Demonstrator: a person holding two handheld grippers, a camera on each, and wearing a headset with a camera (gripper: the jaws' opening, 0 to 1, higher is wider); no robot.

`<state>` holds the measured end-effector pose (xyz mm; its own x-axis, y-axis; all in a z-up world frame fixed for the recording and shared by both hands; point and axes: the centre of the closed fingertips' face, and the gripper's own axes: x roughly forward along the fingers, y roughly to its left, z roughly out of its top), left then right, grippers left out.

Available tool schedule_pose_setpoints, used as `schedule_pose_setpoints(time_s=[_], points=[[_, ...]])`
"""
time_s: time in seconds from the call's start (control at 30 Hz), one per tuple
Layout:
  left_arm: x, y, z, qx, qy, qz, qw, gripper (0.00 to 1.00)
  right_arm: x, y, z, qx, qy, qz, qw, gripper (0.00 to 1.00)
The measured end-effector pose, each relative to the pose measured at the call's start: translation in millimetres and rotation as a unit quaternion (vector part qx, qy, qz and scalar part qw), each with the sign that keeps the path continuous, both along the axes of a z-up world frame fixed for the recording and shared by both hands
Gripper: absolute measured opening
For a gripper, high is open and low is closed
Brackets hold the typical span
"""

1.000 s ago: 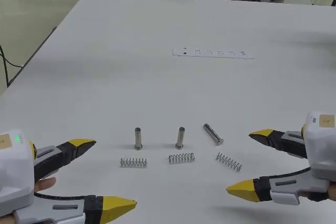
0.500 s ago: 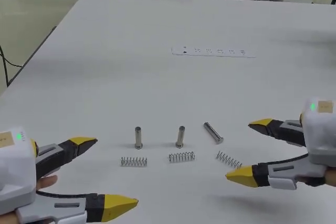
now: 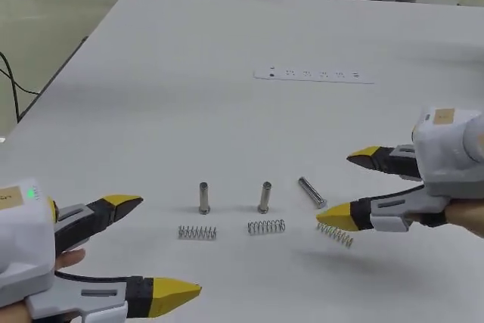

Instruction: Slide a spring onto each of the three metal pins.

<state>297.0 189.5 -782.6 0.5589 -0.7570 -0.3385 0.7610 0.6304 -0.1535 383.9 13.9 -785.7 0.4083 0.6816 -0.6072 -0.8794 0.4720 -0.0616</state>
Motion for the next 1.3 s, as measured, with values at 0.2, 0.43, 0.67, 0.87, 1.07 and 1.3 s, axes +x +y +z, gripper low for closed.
schedule_pose_setpoints(time_s=[0.2,0.43,0.67,0.87,1.07,1.3], points=[[-0.9,0.0,-0.7,0.001,0.001,0.000,1.0000,0.88,13.0,4.1,-5.8,-0.017,0.013,-0.009,0.9997,0.62],[-1.2,-0.4,-0.3,0.002,0.000,-0.001,1.0000,0.88,27.4,7.5,-14.4,-0.036,0.027,-0.028,0.9986,0.56],[-1.3,0.7,-0.6,0.004,0.001,-0.001,1.0000,0.88,36.5,9.5,-24.1,-0.052,0.039,-0.045,0.9969,0.48],[-1.6,0.1,-0.9,0.004,0.001,-0.002,1.0000,0.88,45.2,11.5,-34.7,-0.072,0.046,-0.056,0.9948,0.44],[-1.4,0.4,-2.3,0.005,0.001,-0.002,1.0000,0.88,52.4,10.3,-45.3,-0.085,0.062,-0.073,0.9918,0.41],[0.5,1.8,-1.3,0.004,-0.001,0.000,1.0000,0.88,56.5,12.4,-52.3,-0.094,0.079,-0.087,0.9885,0.36]])
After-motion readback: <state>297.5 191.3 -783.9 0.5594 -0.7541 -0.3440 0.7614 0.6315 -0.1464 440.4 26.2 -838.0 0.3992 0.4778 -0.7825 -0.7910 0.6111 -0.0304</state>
